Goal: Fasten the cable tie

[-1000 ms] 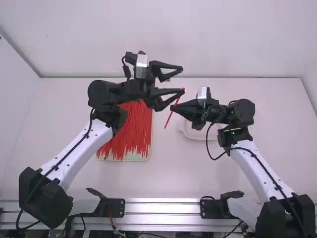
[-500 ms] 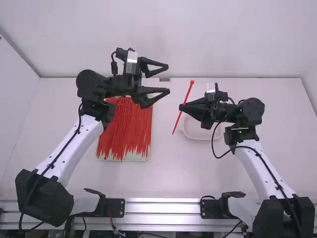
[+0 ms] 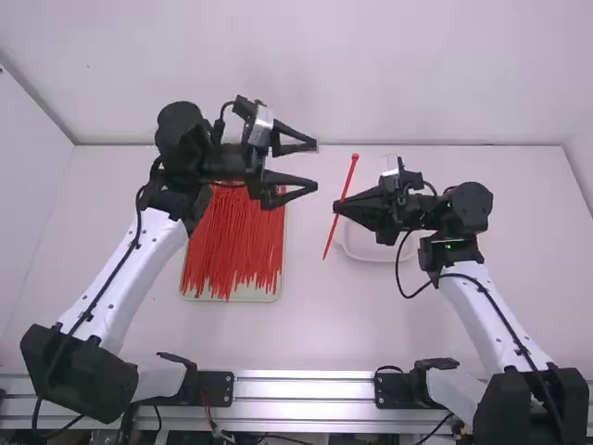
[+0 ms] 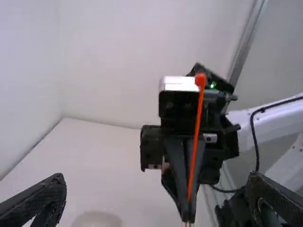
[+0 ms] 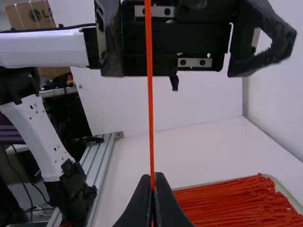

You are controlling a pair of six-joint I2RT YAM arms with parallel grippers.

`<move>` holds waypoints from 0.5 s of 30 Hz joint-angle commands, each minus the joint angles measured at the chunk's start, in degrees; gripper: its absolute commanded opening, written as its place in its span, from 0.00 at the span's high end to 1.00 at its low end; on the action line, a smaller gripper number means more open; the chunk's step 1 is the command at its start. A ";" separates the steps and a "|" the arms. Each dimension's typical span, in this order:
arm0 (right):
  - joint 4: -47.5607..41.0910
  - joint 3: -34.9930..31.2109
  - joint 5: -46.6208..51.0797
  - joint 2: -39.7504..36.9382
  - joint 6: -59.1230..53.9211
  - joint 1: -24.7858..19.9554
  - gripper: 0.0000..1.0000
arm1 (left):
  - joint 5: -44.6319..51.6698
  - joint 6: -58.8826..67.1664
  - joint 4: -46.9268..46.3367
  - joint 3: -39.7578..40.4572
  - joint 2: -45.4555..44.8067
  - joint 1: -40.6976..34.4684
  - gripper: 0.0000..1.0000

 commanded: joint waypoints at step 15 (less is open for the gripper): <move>-6.36 6.84 7.74 3.48 1.01 -0.04 1.00 | -7.61 15.23 -5.95 1.33 -0.20 0.33 0.01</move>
